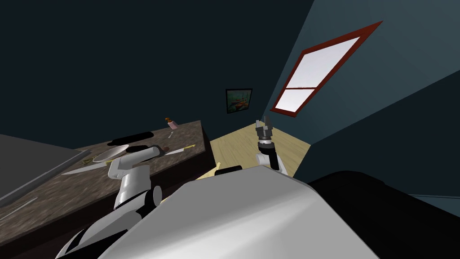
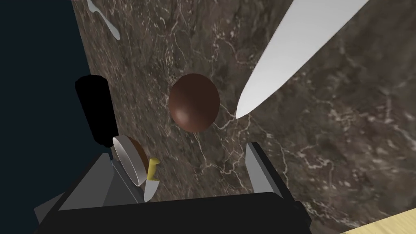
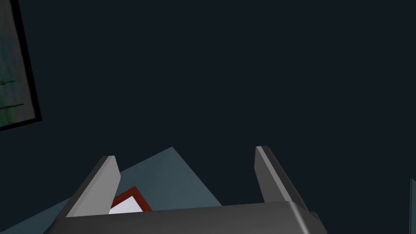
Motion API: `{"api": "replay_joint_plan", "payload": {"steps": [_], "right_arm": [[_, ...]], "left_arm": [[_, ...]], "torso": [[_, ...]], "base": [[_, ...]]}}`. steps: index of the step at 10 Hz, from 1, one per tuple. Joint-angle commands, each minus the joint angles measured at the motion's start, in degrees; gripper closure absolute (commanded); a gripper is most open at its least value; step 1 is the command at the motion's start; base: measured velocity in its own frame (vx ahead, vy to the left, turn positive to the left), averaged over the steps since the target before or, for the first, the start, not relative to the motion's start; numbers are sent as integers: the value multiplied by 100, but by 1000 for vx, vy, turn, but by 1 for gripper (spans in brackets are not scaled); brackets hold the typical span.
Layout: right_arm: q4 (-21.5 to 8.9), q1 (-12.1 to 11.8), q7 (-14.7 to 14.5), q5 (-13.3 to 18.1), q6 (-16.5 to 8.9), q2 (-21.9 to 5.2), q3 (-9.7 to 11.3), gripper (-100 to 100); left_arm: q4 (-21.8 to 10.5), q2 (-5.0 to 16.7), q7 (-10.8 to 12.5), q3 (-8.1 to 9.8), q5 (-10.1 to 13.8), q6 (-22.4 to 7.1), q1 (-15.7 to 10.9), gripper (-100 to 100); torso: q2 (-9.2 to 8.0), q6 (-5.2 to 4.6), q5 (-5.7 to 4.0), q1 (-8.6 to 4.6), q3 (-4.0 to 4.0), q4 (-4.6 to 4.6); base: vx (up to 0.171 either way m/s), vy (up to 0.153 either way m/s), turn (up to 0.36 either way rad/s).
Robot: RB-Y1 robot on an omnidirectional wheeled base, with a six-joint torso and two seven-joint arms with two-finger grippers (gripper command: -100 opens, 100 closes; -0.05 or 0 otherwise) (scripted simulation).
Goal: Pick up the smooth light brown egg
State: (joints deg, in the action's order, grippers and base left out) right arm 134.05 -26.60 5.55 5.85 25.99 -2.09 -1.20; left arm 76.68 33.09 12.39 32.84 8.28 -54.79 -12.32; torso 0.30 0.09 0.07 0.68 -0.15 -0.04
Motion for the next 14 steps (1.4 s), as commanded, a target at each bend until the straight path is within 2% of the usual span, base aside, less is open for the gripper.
{"api": "replay_joint_plan", "payload": {"steps": [1,3,5,6,7,8,9,12,13,14], "right_arm": [[0,0,0,0,0,0,0,0],[0,0,0,0,0,0,0,0],[0,-1,0,0,0,0,0,0],[0,-1,0,0,0,0,0,0],[0,0,0,0,0,1,0,0],[0,0,0,0,0,1,1,0],[0,1,0,0,0,1,1,0],[0,1,0,0,0,2,2,0],[0,1,0,0,0,2,2,0],[0,1,0,0,0,2,2,0]], "left_arm": [[-180,99,-120,-97,-38,-118,-7,-100],[-399,153,-275,-238,-74,-247,59,-100],[-554,98,-349,-336,-72,-315,120,-100],[-661,112,-308,-330,-116,-190,26,-100],[-695,110,-315,-342,-122,-174,17,0],[-900,173,-458,-186,-90,-62,-13,-100],[-900,173,-458,-186,-90,-62,-13,-100],[-1480,362,-888,275,4,277,-104,-100],[-1528,362,-888,275,4,277,-104,-100],[-1695,424,-1031,428,35,390,-134,-100]], "torso": [[0,0,0,0,0,0],[-3,0,-3,-10,2,1],[16,0,-1,-5,-9,-4],[27,-3,-1,-4,-16,-6],[6,1,-5,-26,-5,-2],[-14,0,-10,-44,7,3],[-23,-1,-13,-55,13,5],[-33,-1,-16,-67,19,7],[-32,-2,-17,-73,19,8],[-32,1,-17,-68,18,7]], "base": [[77,109,-40],[78,111,-54],[140,123,-69],[65,60,-27],[12,12,2],[5,-10,-80],[-1,-18,-43],[-7,-38,-114],[-1,-32,-29],[0,-23,-52]]}}
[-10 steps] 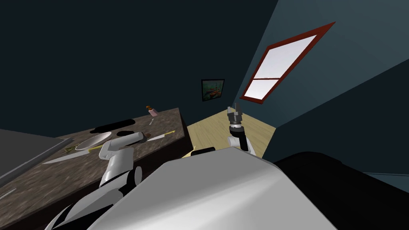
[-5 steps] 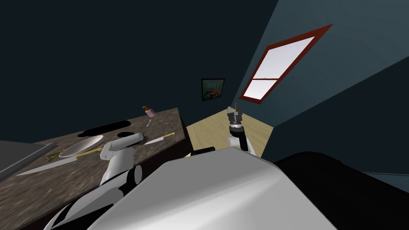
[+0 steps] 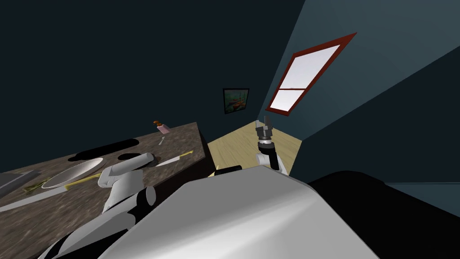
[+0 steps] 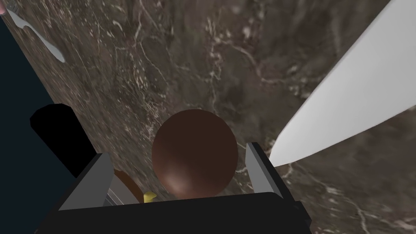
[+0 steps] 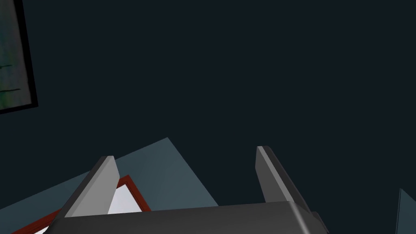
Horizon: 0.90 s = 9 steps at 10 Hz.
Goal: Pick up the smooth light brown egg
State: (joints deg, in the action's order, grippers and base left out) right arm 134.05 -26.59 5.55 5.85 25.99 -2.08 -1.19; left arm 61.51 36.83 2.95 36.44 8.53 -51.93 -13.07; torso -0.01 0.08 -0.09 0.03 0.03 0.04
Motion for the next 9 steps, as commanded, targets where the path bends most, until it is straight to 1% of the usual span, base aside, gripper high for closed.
{"api": "replay_joint_plan", "payload": {"steps": [1,3,4,5,6,7,8,9], "right_arm": [[0,0,0,0,0,0,0,0],[0,0,0,0,0,0,0,0],[0,0,0,0,0,0,0,0],[0,0,0,0,0,0,0,0],[0,0,0,0,0,0,0,0],[0,0,0,0,0,0,0,0],[0,0,0,0,0,0,0,0],[0,0,0,0,0,0,0,0]], "left_arm": [[-221,50,-87,69,10,105,-58,-100],[-624,176,-374,376,72,331,-119,-100],[-640,176,-374,376,72,331,-119,-100],[-832,238,-517,530,103,444,-149,-100],[-849,238,-517,530,103,444,-149,-100],[-1058,301,-661,684,134,557,-180,-100],[-1199,364,-804,837,165,670,-210,-100],[-1267,364,-804,837,165,670,-210,-100]], "torso": [[0,0,0,0,0,0],[0,0,1,1,0,0],[-1,-1,0,-3,0,0],[1,1,0,0,0,0],[0,0,0,0,0,0],[1,1,1,2,0,0],[0,0,1,2,0,0],[0,0,0,-2,0,0]], "base": [[1,-16,-45],[-2,-30,-102],[1,-25,-41],[0,-26,-91],[0,-18,-29],[-1,-23,-75],[1,-34,-101],[0,-25,-42]]}}
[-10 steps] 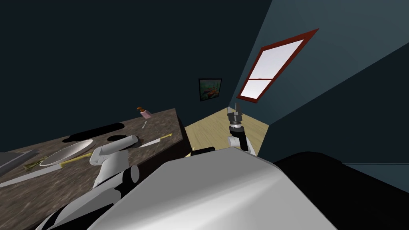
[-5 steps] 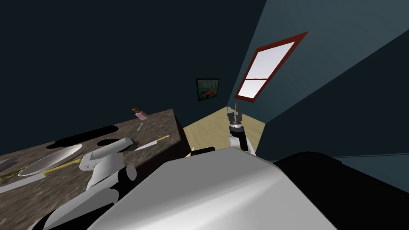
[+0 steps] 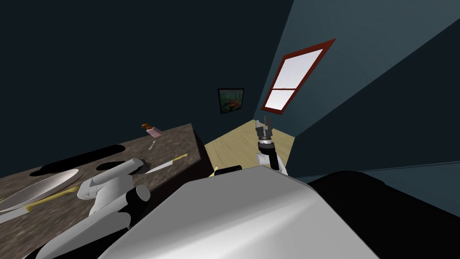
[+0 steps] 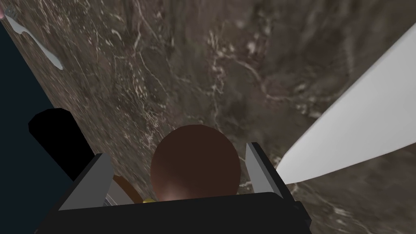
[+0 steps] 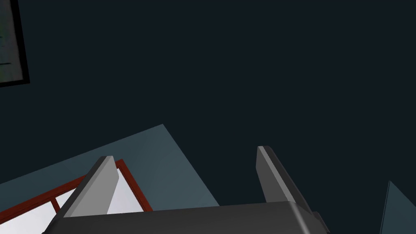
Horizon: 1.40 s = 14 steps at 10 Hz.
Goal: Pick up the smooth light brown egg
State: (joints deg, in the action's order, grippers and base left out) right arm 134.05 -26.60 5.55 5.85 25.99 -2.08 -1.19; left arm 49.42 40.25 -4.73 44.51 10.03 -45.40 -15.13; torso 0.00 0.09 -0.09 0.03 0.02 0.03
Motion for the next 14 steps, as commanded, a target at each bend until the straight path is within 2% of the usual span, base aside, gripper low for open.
{"api": "replay_joint_plan", "payload": {"steps": [1,2,6,7,8,9,11,14], "right_arm": [[0,0,0,0,0,0,0,0],[0,0,0,0,0,0,0,0],[0,0,0,0,0,0,0,0],[0,0,0,0,0,0,0,0],[0,0,0,0,0,0,0,0],[0,0,0,0,0,0,-1,0],[0,0,0,0,0,-1,-1,0],[0,0,0,0,0,-1,-1,0]], "left_arm": [[0,0,0,0,0,0,0,-100],[-20,3,-11,4,0,18,-5,100],[-22,-2,-10,3,0,13,-2,100],[-22,-2,-10,3,0,13,-1,0],[150,-40,107,-123,-16,-96,26,100],[316,-103,251,-277,-47,-209,57,100],[360,-103,251,-277,-47,-209,57,100],[966,-292,681,-738,-140,-548,147,100]], "torso": [[0,0,0,0,0,0],[0,1,1,5,0,0],[-1,0,-2,7,2,2],[-2,0,-3,6,2,3],[-2,0,-4,6,2,3],[-3,4,-5,11,3,3],[-4,3,-3,16,4,4],[-5,4,-8,11,6,6]], "base": [[-1,-8,-3],[0,0,0],[0,0,0],[0,0,0],[0,19,74],[1,39,122],[-1,21,25],[1,32,107]]}}
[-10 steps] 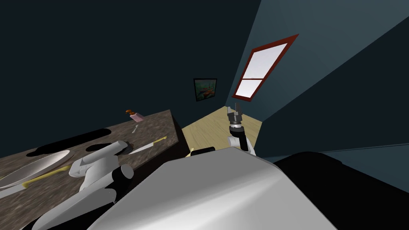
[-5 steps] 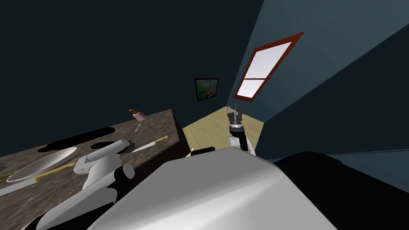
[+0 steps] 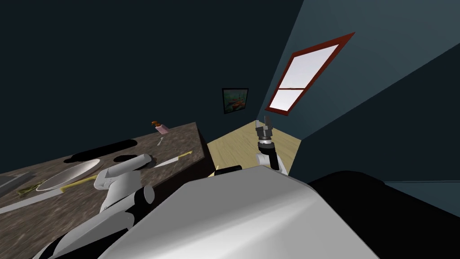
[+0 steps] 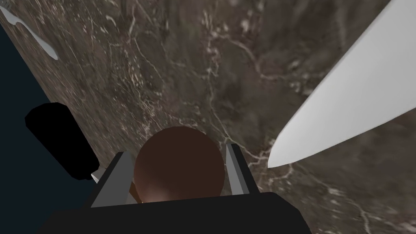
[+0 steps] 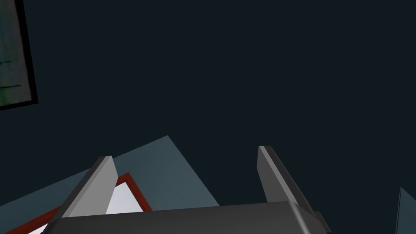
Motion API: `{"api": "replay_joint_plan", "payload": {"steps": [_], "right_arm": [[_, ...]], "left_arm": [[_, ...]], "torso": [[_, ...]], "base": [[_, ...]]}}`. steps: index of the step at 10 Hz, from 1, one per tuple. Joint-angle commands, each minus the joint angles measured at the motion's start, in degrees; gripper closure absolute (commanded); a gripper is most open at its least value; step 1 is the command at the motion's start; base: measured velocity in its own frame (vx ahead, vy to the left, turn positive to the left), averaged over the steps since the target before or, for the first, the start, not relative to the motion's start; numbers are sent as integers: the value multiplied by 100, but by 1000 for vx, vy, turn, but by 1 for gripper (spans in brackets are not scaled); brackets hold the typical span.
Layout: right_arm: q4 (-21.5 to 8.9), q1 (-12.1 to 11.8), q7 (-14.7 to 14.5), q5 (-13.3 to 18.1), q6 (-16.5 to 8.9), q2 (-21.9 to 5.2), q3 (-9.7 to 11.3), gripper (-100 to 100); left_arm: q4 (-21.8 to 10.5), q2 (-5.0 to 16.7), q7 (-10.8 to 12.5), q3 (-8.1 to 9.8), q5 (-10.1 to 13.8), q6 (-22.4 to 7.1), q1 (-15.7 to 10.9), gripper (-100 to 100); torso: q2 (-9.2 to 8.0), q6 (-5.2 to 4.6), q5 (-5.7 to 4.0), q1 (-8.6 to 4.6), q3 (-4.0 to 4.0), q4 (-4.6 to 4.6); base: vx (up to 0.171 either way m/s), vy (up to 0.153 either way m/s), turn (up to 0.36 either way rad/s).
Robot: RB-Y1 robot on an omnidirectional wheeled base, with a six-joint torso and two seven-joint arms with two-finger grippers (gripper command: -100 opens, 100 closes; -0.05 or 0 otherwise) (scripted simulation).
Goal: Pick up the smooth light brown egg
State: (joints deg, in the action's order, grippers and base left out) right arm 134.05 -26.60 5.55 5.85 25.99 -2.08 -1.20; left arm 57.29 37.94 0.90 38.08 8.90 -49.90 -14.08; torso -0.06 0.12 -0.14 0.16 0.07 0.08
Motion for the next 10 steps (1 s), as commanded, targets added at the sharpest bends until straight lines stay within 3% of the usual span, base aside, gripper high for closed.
{"api": "replay_joint_plan", "payload": {"steps": [1,5,6,7,9,10], "right_arm": [[0,0,0,0,0,0,0,0],[0,0,0,0,0,0,0,0],[0,0,0,0,0,0,0,0],[0,0,0,0,0,0,0,0],[0,0,0,0,0,0,0,0],[0,1,0,0,0,0,1,0]], "left_arm": [[201,-61,118,-95,-27,-99,43,100],[987,-313,692,-710,-151,-551,164,100],[1038,-313,692,-710,-151,-551,164,100],[1181,-375,835,-864,-182,-664,194,100],[1168,-354,806,-842,-172,-650,174,100],[1177,-354,816,-847,-171,-659,171,0]], "torso": [[0,0,0,0,0,0],[-2,3,-2,-3,1,1],[1,0,-1,0,0,1],[1,-5,-6,-8,2,4],[-2,-3,-10,-14,4,6],[-4,-2,-10,-18,5,5]], "base": [[0,26,36],[4,35,107],[0,26,49],[2,28,67],[2,13,16],[0,0,0]]}}
